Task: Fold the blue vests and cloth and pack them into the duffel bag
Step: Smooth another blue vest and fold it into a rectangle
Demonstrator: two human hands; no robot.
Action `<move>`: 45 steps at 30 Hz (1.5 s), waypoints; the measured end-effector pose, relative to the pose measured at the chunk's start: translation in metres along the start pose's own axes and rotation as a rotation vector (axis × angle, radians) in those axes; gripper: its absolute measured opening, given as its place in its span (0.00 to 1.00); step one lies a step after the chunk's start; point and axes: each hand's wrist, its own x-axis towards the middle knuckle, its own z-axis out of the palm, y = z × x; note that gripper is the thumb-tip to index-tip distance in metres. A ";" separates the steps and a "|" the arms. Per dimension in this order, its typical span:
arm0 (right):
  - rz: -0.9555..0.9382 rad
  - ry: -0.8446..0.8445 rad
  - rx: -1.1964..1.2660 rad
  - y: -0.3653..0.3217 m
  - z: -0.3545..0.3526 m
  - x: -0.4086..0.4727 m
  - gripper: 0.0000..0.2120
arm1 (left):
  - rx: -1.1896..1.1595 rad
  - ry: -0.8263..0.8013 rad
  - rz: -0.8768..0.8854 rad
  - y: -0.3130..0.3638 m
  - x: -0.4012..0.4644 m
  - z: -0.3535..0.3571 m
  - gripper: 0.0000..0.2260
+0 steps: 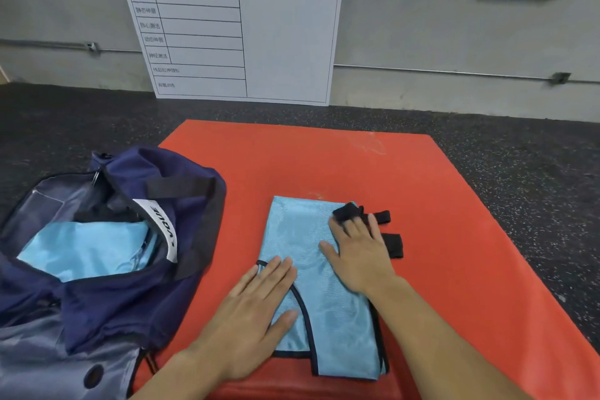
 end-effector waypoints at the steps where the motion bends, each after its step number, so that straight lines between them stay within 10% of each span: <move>1: 0.065 0.005 -0.006 0.006 -0.001 0.004 0.39 | 0.001 0.004 -0.001 -0.001 0.000 0.002 0.28; 7: 0.294 -0.027 0.166 0.039 0.001 0.003 0.38 | 0.011 0.001 0.003 -0.001 0.000 0.002 0.29; 26: 0.226 -0.118 0.254 0.044 -0.003 -0.029 0.40 | -0.009 -0.013 0.001 -0.005 -0.010 0.001 0.30; 45: -0.210 -0.204 0.223 0.064 -0.016 -0.180 0.42 | 0.052 -0.057 -0.012 -0.006 -0.094 -0.014 0.28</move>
